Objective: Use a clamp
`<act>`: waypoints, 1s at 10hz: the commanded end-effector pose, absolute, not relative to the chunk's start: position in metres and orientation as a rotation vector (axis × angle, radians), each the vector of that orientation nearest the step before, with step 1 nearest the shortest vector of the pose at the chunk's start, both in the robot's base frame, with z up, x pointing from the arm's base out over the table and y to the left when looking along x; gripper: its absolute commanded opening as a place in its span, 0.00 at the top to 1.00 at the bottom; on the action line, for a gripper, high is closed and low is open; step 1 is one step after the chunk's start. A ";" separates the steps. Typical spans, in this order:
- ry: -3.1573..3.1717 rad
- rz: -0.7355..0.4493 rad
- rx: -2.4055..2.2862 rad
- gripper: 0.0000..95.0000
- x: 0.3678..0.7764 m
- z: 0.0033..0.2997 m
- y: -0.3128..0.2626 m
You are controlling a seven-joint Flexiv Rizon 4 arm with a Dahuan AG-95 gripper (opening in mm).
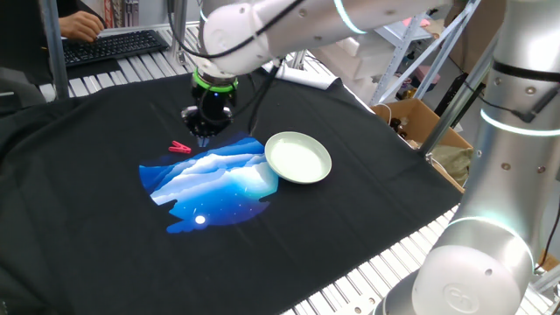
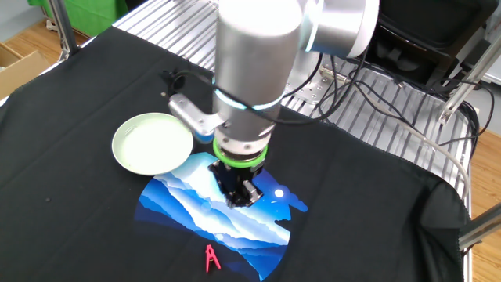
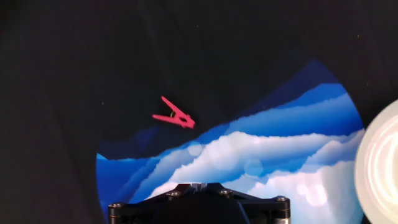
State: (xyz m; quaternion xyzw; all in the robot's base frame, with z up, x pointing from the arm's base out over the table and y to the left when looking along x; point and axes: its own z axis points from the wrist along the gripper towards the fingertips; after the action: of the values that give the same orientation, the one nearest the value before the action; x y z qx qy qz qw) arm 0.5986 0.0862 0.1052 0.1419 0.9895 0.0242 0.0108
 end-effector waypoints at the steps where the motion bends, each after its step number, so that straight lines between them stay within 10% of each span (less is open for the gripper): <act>1: 3.084 0.071 0.472 1.00 0.600 0.107 0.086; 10: 3.131 0.050 0.589 1.00 0.605 0.111 0.084</act>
State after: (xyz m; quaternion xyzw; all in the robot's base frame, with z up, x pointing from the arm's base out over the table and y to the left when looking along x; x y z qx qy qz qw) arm 0.6060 0.0836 0.1112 0.1851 0.9824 0.0154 -0.0219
